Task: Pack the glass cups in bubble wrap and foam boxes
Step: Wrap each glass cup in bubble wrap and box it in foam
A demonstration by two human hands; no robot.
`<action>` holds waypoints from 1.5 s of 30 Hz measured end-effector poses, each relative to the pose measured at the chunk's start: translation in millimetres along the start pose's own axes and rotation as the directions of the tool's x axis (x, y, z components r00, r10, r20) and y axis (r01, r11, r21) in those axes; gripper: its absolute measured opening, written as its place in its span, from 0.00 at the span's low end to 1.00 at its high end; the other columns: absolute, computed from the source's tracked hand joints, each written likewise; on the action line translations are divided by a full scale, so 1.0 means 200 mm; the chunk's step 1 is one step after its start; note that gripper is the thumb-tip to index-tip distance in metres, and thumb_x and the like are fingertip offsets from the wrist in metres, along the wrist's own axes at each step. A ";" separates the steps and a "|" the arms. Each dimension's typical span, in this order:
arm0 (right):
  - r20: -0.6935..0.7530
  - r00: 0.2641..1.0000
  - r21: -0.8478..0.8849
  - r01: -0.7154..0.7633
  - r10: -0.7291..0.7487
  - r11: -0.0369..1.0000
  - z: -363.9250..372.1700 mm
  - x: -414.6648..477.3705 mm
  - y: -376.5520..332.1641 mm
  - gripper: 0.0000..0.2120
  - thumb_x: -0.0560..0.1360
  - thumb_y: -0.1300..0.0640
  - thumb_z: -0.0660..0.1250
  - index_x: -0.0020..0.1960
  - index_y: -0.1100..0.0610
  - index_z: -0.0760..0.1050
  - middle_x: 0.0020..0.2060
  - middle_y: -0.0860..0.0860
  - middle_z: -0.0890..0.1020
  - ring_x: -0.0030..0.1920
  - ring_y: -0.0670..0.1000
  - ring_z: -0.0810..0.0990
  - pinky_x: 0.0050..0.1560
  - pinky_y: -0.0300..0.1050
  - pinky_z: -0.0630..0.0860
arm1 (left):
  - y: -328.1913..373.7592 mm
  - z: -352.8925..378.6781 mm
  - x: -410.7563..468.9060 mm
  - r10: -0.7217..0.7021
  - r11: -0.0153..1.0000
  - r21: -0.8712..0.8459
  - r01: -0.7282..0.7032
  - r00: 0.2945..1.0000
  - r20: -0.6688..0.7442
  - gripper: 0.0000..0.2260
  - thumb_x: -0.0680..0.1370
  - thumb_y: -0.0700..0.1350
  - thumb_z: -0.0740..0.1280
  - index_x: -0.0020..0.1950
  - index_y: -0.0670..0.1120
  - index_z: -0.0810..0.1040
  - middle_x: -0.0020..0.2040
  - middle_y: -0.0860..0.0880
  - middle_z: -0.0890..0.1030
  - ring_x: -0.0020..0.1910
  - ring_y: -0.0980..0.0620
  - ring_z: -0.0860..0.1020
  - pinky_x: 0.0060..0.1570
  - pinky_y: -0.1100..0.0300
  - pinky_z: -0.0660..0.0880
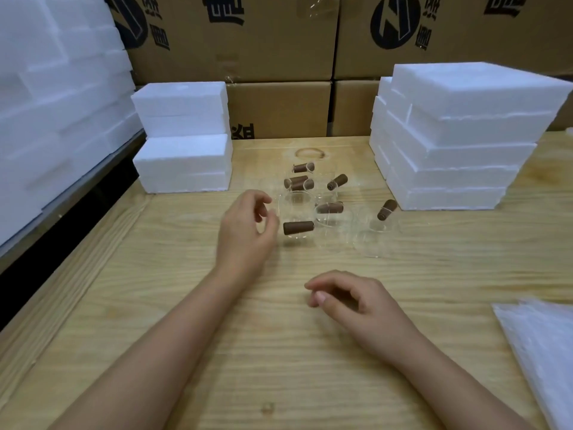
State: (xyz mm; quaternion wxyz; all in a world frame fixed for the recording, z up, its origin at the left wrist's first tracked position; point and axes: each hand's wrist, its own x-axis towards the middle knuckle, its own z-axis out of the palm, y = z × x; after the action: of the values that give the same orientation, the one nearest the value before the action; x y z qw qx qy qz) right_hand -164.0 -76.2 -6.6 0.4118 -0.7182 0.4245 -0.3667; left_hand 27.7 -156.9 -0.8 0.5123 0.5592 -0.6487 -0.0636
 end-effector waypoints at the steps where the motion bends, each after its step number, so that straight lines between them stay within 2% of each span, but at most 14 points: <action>1: -0.015 1.000 -0.017 0.011 -0.011 1.000 0.00 0.00 0.00 0.06 0.76 0.59 0.68 0.47 0.48 0.81 0.40 0.44 0.84 0.46 0.43 0.81 0.49 0.35 0.75 | 0.04 0.03 -0.05 -0.062 0.998 -0.034 0.062 0.998 0.001 0.08 0.76 0.41 0.67 0.52 0.49 0.71 0.43 0.51 0.74 0.43 0.53 0.72 0.44 0.61 0.69; 4: -0.175 0.981 -0.135 0.061 -0.084 0.989 0.00 0.00 0.00 0.07 0.76 0.62 0.68 0.45 0.52 0.82 0.37 0.42 0.82 0.43 0.43 0.80 0.46 0.38 0.74 | 0.12 0.07 -0.17 -0.277 0.959 -0.069 0.274 0.960 -0.039 0.11 0.76 0.43 0.68 0.53 0.47 0.67 0.49 0.49 0.70 0.48 0.51 0.69 0.51 0.57 0.69; 7: -0.456 0.853 -0.390 0.066 -0.255 0.918 -0.04 0.01 0.02 0.07 0.73 0.64 0.66 0.49 0.59 0.81 0.43 0.50 0.78 0.46 0.50 0.76 0.50 0.38 0.69 | 0.15 0.07 -0.23 -0.420 0.905 -0.094 0.416 0.907 -0.030 0.10 0.76 0.42 0.67 0.52 0.47 0.68 0.46 0.50 0.69 0.47 0.50 0.70 0.51 0.55 0.69; 9: -0.544 0.774 -0.529 -0.016 -0.325 0.848 -0.10 0.02 0.04 0.14 0.72 0.63 0.68 0.57 0.61 0.78 0.50 0.58 0.74 0.51 0.57 0.72 0.56 0.40 0.65 | 0.17 0.06 -0.26 -0.439 0.894 -0.108 0.436 0.898 -0.009 0.09 0.76 0.42 0.66 0.52 0.47 0.69 0.44 0.51 0.70 0.44 0.51 0.71 0.47 0.57 0.69; 12: -0.560 0.787 -0.612 -0.184 -0.258 0.769 -0.18 0.04 0.10 0.23 0.72 0.60 0.69 0.67 0.55 0.73 0.59 0.63 0.67 0.57 0.62 0.67 0.61 0.51 0.65 | 0.17 0.04 -0.27 -0.443 0.886 -0.146 0.439 0.897 0.008 0.07 0.76 0.41 0.66 0.52 0.47 0.71 0.39 0.52 0.72 0.37 0.55 0.71 0.38 0.63 0.65; 17: -0.516 0.856 -0.569 -0.313 -0.034 0.760 -0.19 0.06 0.14 0.25 0.74 0.56 0.66 0.70 0.50 0.68 0.70 0.59 0.57 0.68 0.60 0.56 0.69 0.57 0.59 | 0.18 0.03 -0.27 -0.323 0.920 -0.212 0.329 0.944 0.061 0.11 0.77 0.38 0.65 0.43 0.55 0.73 0.29 0.55 0.70 0.27 0.61 0.69 0.32 0.71 0.65; 23: -0.525 0.824 -0.606 -0.186 -0.214 0.773 -0.17 0.05 0.12 0.11 0.74 0.62 0.68 0.56 0.61 0.79 0.65 0.63 0.67 0.67 0.64 0.62 0.67 0.59 0.63 | 0.21 0.06 -0.29 0.016 0.995 -0.096 0.005 0.975 0.220 0.01 0.75 0.47 0.66 0.46 0.52 0.76 0.28 0.57 0.72 0.29 0.60 0.71 0.36 0.58 0.72; 25: -0.515 0.818 -0.619 -0.150 -0.254 0.771 -0.15 0.05 0.10 0.07 0.73 0.62 0.69 0.50 0.62 0.80 0.63 0.63 0.69 0.64 0.65 0.65 0.64 0.58 0.64 | 0.21 0.07 -0.30 0.079 0.996 -0.063 -0.064 0.955 0.284 0.07 0.73 0.50 0.67 0.50 0.50 0.77 0.31 0.57 0.74 0.31 0.60 0.72 0.39 0.56 0.75; 30: -0.475 0.813 -0.648 -0.064 -0.337 0.759 -0.09 0.02 0.07 0.04 0.72 0.61 0.68 0.45 0.61 0.80 0.58 0.61 0.75 0.62 0.60 0.66 0.59 0.60 0.68 | 0.20 0.08 -0.29 0.056 0.998 -0.033 -0.046 0.871 0.488 0.26 0.70 0.56 0.74 0.63 0.51 0.72 0.50 0.56 0.77 0.48 0.57 0.75 0.55 0.50 0.74; 34: -0.382 0.837 -0.661 0.049 -0.392 0.749 -0.03 0.00 0.04 0.10 0.72 0.55 0.62 0.45 0.59 0.80 0.57 0.58 0.76 0.62 0.58 0.67 0.60 0.59 0.67 | 0.22 0.06 -0.27 0.039 0.998 -0.054 -0.009 0.815 0.578 0.42 0.61 0.64 0.67 0.72 0.49 0.65 0.63 0.53 0.75 0.63 0.55 0.73 0.67 0.50 0.67; 36: -0.308 0.854 -0.678 0.112 -0.419 0.726 -0.01 -0.01 0.02 0.12 0.72 0.53 0.60 0.45 0.58 0.81 0.58 0.57 0.77 0.62 0.60 0.70 0.62 0.59 0.66 | 0.22 0.05 -0.27 0.033 0.996 -0.085 0.022 0.803 0.595 0.41 0.62 0.60 0.68 0.73 0.49 0.65 0.64 0.51 0.76 0.65 0.55 0.73 0.68 0.49 0.65; 39: -0.234 0.863 -0.664 0.195 -0.447 0.722 0.00 -0.01 0.01 0.14 0.73 0.50 0.60 0.46 0.56 0.81 0.57 0.54 0.77 0.62 0.59 0.70 0.63 0.59 0.63 | 0.22 0.05 -0.26 0.049 0.990 -0.134 0.039 0.800 0.598 0.31 0.65 0.53 0.71 0.67 0.49 0.72 0.56 0.52 0.81 0.58 0.52 0.78 0.62 0.49 0.71; 43: -0.491 0.834 -0.375 0.059 -0.252 0.925 -0.05 0.00 0.01 0.15 0.77 0.50 0.59 0.56 0.56 0.78 0.57 0.52 0.74 0.61 0.50 0.68 0.61 0.52 0.69 | 0.21 0.05 -0.27 0.021 0.968 -0.213 0.132 0.805 0.593 0.27 0.63 0.54 0.79 0.59 0.51 0.77 0.51 0.55 0.82 0.53 0.59 0.80 0.57 0.59 0.75; 45: -0.562 0.825 -0.198 -0.059 -0.064 0.978 -0.09 0.02 0.03 0.10 0.80 0.53 0.58 0.56 0.55 0.76 0.53 0.50 0.76 0.55 0.48 0.73 0.56 0.37 0.70 | 0.20 0.05 -0.27 0.026 0.961 -0.237 0.144 0.804 0.594 0.27 0.63 0.50 0.81 0.60 0.51 0.77 0.52 0.55 0.82 0.53 0.62 0.80 0.56 0.64 0.75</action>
State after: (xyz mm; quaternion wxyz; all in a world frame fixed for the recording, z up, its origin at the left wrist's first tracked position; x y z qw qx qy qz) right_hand -180.5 -87.2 -4.4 0.1902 -0.6167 0.5619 -0.5174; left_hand -13.9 -104.4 -11.9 0.3539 0.4564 -0.7430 -0.3382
